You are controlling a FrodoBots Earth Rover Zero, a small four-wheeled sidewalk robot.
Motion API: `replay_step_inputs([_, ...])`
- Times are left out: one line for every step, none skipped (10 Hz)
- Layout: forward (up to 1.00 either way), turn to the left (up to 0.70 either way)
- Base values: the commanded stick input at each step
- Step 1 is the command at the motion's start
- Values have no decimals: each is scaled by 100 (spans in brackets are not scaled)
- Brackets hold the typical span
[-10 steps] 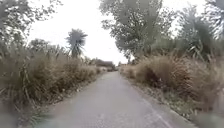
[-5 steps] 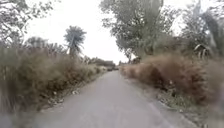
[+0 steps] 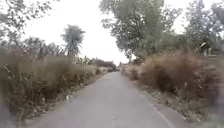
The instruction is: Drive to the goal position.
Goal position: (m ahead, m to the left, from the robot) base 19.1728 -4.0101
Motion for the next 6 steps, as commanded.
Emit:
replay_step_inputs([70, 0])
replay_step_inputs([70, 0])
replay_step_inputs([70, 0])
replay_step_inputs([70, 0])
replay_step_inputs([70, 0])
replay_step_inputs([70, 0])
